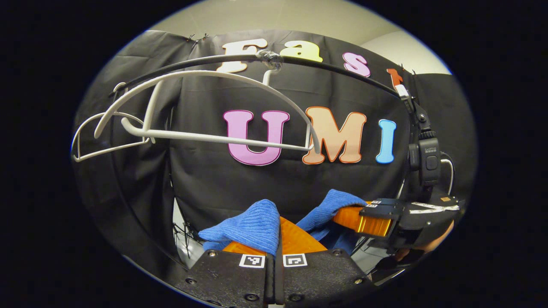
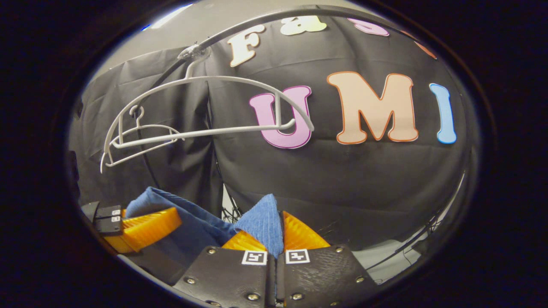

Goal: Grasp the clothes on the hanger with both hands and then place them into the laundry hamper below.

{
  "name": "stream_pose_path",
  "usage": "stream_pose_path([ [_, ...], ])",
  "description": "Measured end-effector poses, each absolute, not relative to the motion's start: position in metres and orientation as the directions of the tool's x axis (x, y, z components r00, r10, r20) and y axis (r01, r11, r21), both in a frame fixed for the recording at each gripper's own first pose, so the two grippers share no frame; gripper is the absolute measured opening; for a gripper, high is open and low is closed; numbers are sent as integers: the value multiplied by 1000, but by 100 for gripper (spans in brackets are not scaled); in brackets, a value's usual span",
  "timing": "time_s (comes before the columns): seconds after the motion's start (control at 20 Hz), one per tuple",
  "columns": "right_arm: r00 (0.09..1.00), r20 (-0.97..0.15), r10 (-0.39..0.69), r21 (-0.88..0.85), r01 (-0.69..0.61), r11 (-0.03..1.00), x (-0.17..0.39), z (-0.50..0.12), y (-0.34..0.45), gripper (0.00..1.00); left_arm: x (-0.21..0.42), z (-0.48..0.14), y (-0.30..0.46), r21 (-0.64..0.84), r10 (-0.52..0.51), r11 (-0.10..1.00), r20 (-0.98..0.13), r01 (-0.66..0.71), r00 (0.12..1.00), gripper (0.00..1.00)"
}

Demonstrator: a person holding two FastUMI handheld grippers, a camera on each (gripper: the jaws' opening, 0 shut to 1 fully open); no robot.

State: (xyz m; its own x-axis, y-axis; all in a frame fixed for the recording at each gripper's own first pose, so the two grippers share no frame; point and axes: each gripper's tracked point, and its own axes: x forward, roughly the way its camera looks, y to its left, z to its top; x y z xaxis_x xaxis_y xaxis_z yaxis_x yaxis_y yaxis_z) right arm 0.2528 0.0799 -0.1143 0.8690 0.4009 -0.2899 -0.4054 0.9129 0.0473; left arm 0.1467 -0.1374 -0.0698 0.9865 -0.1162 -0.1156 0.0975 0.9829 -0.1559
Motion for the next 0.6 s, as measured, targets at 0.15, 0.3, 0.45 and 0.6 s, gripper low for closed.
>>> stream_pose_path([
  [0.15, 853, -297, 430, 42, -438, 898, 239, -118, 97, 2, 146, -69, -149, -158, -134, 981, -110, 116, 985, 1],
  [0.3, 836, -325, 442, 116, -429, 896, 236, -130, 98, 0, 143, -72, -165, -149, -171, 976, -100, 156, 980, 1],
  [0.45, 822, -351, 447, 140, -426, 894, 234, -137, 101, 2, 140, -70, -168, -125, -184, 977, -94, 172, 978, 1],
  [0.6, 827, -352, 439, 119, -425, 897, 236, -138, 102, 2, 140, -74, -157, -134, -163, 979, -91, 151, 982, 2],
])
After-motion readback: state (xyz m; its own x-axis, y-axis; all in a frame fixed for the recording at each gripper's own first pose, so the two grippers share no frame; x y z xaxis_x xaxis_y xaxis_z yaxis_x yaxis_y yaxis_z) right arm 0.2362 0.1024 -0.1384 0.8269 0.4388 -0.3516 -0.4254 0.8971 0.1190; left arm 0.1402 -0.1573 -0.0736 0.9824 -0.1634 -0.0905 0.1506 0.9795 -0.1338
